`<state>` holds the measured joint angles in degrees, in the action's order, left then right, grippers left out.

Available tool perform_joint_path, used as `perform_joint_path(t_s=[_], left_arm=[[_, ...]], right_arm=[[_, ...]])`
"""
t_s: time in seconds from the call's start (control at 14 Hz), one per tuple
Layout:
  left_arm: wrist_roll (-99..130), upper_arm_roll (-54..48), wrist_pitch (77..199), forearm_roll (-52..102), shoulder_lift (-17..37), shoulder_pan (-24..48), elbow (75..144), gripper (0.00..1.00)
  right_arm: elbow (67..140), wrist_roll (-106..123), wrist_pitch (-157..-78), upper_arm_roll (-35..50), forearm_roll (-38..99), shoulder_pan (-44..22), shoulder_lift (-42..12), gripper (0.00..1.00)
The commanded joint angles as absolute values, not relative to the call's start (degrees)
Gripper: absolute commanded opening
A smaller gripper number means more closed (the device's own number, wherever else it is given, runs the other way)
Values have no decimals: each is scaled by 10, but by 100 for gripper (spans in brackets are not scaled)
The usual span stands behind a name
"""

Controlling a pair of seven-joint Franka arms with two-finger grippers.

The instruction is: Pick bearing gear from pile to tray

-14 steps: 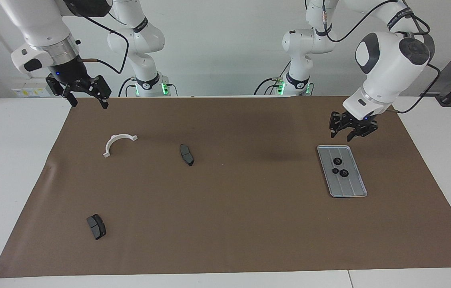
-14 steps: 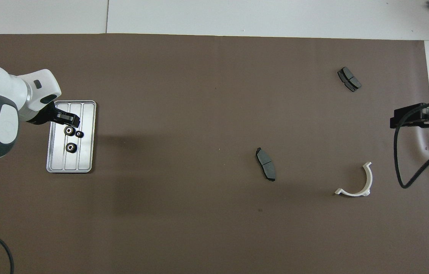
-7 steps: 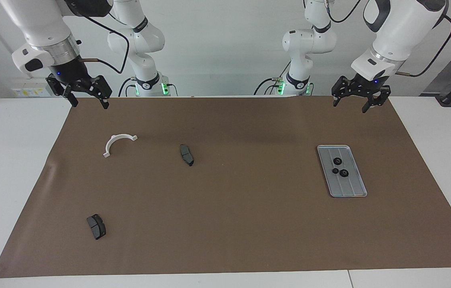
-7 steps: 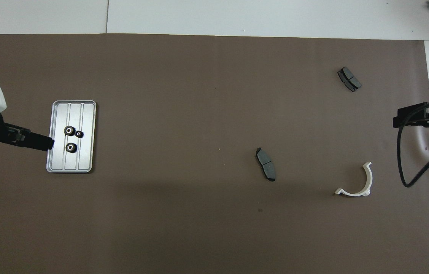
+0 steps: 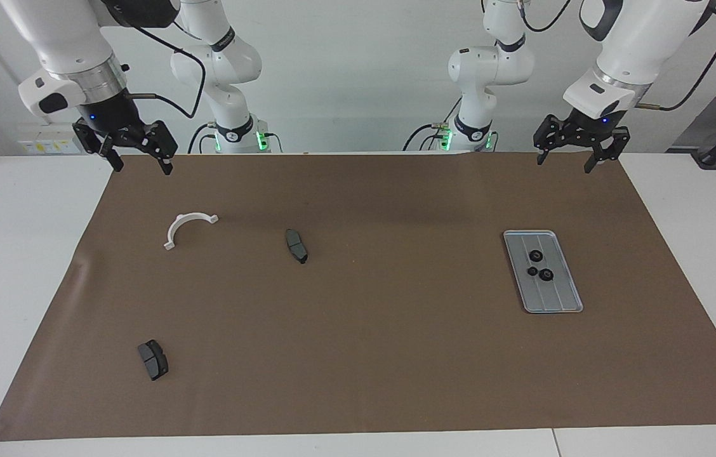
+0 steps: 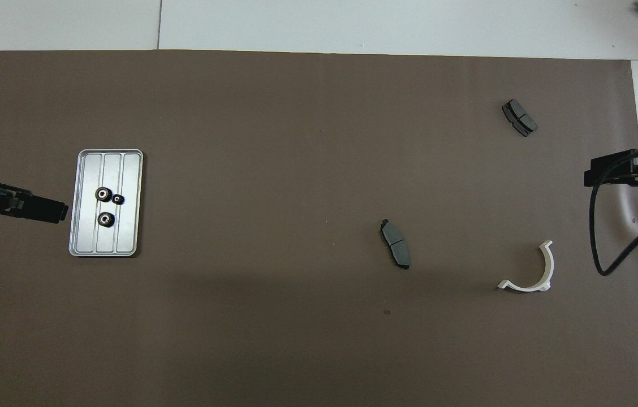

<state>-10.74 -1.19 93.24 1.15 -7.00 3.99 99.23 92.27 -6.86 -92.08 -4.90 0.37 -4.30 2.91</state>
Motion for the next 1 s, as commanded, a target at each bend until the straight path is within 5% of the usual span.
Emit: perform_joint_path(t_s=[0.0,0.93], left_arm=[[-71,-13,936,0,-76,39,989,100],[-81,14,939,0,-78,19,989,100]], right_arm=[[933,-68,-932,-48,-3,-40,34,100],[933,-66,-925,-47,4,-40,34,100]])
